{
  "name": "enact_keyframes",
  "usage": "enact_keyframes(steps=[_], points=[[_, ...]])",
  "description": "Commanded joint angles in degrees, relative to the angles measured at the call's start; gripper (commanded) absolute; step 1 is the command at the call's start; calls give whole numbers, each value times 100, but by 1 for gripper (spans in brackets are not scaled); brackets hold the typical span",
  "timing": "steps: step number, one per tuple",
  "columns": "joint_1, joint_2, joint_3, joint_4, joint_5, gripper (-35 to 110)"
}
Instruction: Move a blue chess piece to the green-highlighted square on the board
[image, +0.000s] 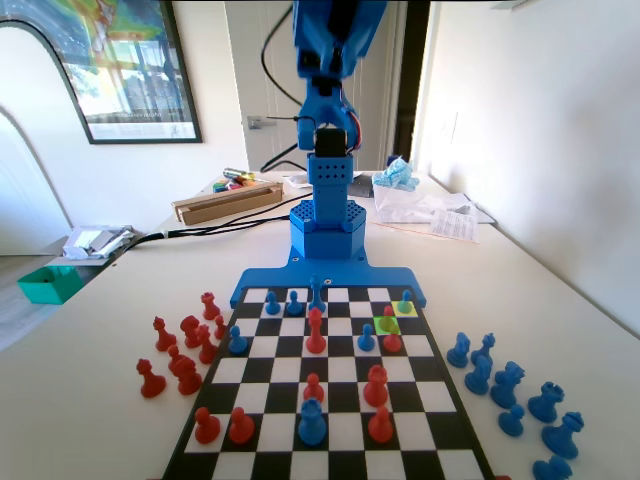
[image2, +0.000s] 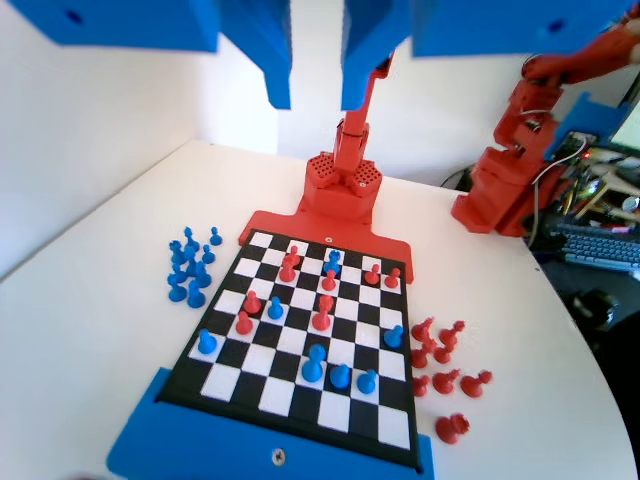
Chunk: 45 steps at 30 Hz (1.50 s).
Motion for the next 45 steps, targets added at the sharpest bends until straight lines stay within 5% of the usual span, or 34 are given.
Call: enact_keyframes(steps=[1,23,45], points=[[-62,-844,-853,44,202,6],[-483,-3885,431,-2180,2979,7],[-1248,-4992,2725,-4904,3929,12]])
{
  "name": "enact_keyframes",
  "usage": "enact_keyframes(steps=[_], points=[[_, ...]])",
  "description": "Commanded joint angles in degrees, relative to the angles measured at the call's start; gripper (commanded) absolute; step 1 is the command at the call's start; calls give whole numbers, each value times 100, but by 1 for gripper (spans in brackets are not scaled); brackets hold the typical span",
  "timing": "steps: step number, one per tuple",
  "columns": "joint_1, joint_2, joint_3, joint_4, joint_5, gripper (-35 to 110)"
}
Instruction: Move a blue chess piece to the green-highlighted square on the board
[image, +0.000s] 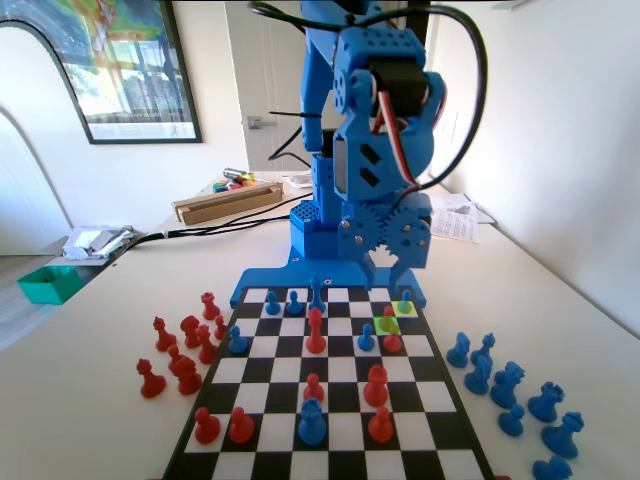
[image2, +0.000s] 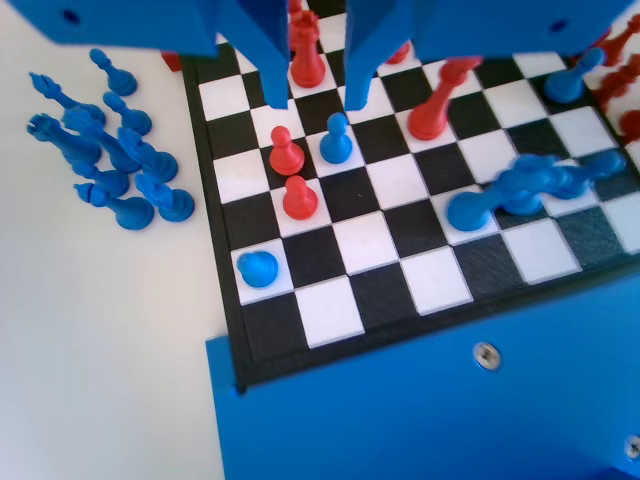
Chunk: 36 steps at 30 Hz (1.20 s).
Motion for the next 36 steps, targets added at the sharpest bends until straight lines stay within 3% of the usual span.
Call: enact_keyframes(steps=[1,36], points=[[-149,-9,9,-114,18,12],[-334,-1274,-290,-659,-193,11]])
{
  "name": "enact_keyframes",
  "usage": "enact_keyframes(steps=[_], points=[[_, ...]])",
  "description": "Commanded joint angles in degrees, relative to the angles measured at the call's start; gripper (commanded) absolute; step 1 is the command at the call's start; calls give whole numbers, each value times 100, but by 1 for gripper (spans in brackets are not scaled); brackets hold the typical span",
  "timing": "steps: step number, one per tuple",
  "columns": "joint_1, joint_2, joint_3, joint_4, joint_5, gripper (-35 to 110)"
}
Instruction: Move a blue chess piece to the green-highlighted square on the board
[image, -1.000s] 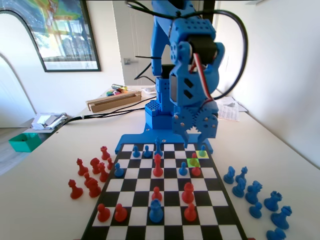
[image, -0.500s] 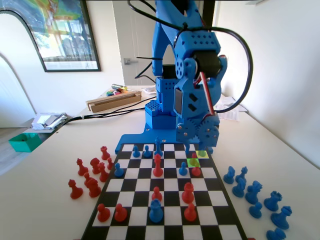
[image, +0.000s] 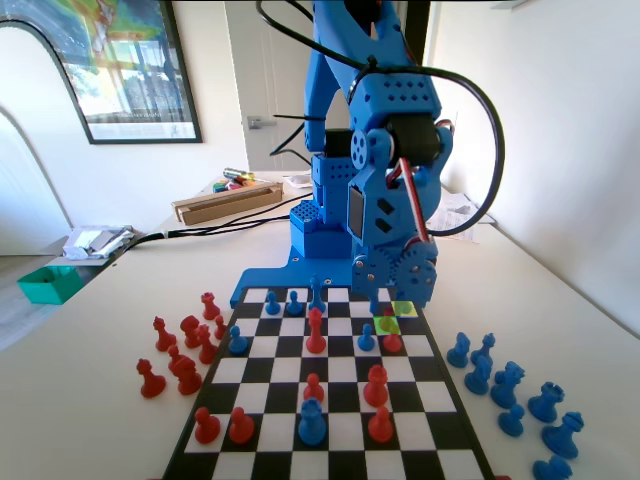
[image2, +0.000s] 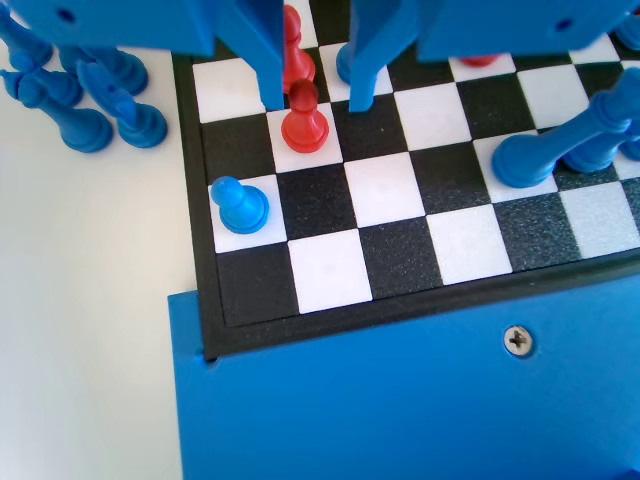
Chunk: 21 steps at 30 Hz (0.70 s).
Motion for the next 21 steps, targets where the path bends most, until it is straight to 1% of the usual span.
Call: enact_keyframes(steps=[1,21], points=[[9,70,-290,53,-70,11],[35,-193,-299,-185,-237,10]])
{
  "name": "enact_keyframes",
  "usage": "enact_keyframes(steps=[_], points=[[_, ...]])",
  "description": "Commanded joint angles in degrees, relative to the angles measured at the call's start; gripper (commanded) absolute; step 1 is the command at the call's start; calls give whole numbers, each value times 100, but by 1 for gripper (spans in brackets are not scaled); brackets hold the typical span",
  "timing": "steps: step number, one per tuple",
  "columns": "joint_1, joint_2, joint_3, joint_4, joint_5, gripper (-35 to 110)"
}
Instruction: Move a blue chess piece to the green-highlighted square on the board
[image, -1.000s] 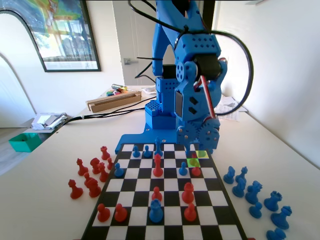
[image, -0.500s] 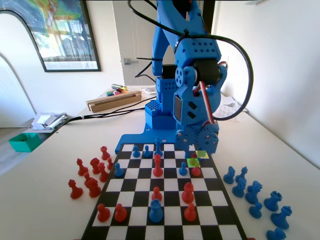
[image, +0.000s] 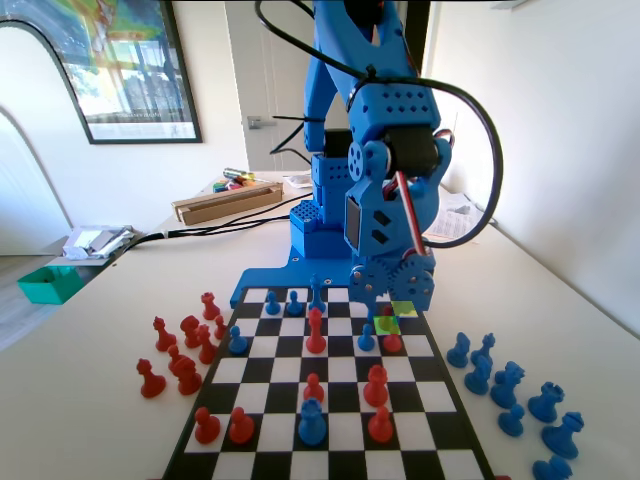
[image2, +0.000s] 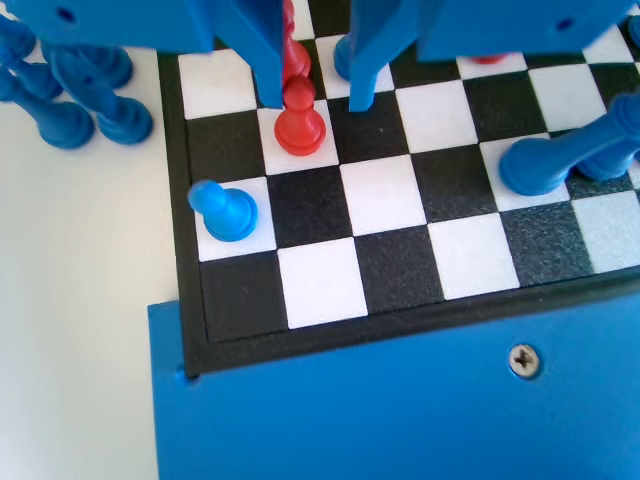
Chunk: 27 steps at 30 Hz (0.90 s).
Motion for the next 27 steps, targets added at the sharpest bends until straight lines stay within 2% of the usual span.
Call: enact_keyframes(steps=[1,11,22,27], points=[[-88,114,-149,-18,-35,10],[-167,114,-114,-44,-123,1],[-158,167,-123,-18,-237,1],[53,413,-343,387,-422,1]])
